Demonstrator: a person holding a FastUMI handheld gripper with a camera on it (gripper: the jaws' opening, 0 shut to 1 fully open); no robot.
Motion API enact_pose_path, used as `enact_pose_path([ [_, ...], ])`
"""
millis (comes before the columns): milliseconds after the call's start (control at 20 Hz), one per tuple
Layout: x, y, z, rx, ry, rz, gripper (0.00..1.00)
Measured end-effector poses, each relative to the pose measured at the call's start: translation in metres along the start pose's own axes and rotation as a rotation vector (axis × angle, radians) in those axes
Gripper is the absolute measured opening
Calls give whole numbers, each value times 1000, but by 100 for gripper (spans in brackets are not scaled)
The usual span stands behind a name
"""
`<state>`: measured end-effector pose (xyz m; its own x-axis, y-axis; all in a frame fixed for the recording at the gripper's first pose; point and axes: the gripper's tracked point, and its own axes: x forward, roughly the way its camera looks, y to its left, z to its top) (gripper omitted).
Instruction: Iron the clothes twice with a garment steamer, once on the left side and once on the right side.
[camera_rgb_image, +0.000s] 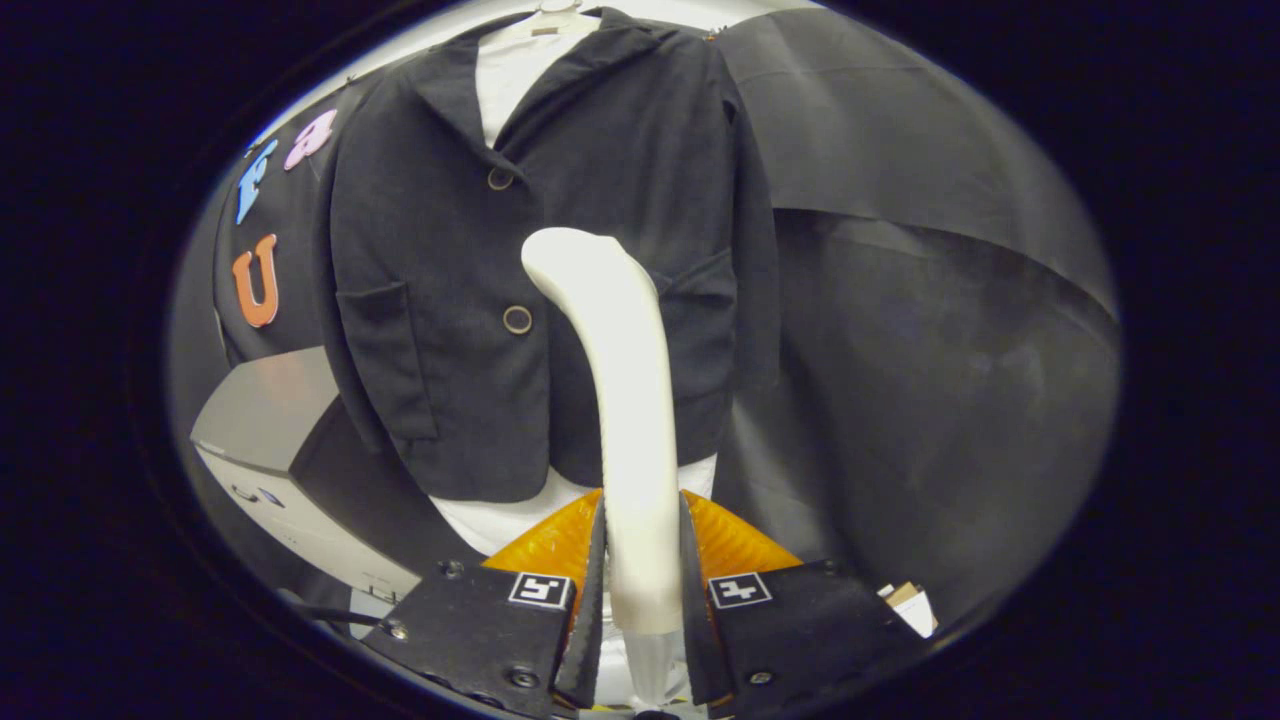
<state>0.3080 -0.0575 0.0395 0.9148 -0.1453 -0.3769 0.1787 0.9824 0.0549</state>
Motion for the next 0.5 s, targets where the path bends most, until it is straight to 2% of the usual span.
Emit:
enact_pose_path([
  [500, 18, -5, -43, 8, 93, 38, 37],
])
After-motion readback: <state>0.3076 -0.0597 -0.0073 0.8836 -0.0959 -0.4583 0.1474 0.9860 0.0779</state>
